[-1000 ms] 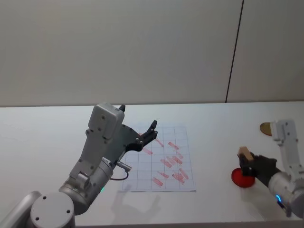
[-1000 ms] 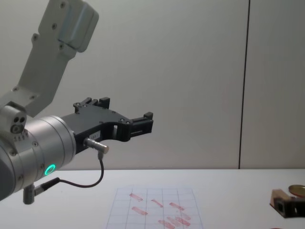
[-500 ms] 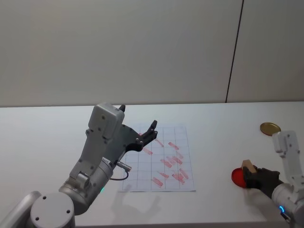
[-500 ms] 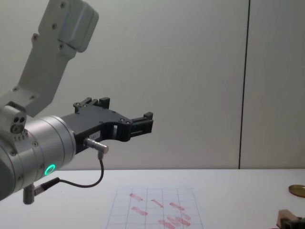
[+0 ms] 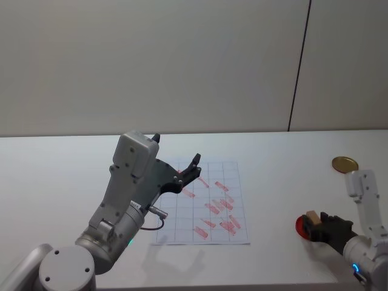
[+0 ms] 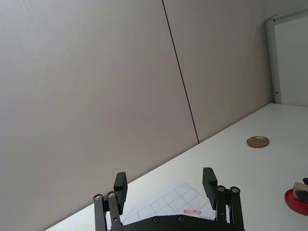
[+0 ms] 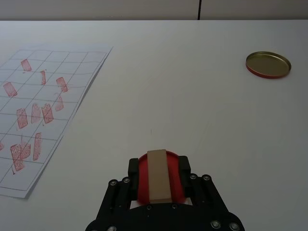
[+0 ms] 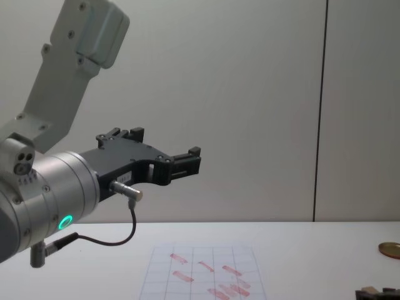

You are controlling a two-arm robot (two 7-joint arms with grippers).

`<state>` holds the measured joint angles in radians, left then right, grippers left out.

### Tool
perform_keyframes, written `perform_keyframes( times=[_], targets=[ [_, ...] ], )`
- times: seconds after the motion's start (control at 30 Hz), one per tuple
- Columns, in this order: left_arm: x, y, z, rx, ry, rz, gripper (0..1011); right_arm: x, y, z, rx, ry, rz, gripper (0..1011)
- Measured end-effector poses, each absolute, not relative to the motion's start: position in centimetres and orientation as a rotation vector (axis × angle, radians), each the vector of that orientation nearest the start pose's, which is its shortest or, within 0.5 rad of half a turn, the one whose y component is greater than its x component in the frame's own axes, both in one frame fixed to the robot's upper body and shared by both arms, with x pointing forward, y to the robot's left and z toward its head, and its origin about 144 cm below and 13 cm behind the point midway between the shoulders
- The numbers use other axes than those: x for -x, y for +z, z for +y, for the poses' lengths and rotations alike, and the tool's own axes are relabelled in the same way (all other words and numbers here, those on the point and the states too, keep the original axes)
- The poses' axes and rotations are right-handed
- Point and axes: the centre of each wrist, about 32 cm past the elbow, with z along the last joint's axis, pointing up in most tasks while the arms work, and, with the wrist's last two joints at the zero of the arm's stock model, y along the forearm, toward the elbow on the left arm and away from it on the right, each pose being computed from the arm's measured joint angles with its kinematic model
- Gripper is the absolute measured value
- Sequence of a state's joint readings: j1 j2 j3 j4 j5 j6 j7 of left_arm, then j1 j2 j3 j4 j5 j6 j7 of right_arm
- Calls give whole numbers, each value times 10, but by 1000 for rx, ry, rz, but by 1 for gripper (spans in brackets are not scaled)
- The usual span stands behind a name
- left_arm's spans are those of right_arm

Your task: Use the one hand to pick up the stamp and affix it onto the A4 paper.

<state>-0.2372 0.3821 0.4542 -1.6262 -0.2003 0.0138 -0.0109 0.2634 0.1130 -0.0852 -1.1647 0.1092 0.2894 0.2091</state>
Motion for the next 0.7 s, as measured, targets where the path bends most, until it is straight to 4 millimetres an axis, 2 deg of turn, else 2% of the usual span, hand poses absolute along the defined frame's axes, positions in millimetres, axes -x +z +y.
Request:
perform_keyframes(
  times=[0.23, 0.33, 0.4, 0.53, 0.7],
  targets=[
    [-492, 1204, 198, -61, 1124, -268, 993, -529, 1106, -249, 314, -1308, 341, 652],
    [-492, 1204, 198, -61, 1124, -268, 993, -529, 1108, -248, 306, -1310, 334, 777],
    [-492, 1204, 198, -61, 1124, -268, 993, -529, 1109, -248, 300, -1311, 330, 813],
    [-492, 1204, 198, -61, 1124, -268, 993, -526, 1113, -249, 278, -1317, 315, 948],
    [-492, 1204, 198, -61, 1124, -268, 993, -522, 1119, -251, 253, -1325, 300, 1001]
  ],
)
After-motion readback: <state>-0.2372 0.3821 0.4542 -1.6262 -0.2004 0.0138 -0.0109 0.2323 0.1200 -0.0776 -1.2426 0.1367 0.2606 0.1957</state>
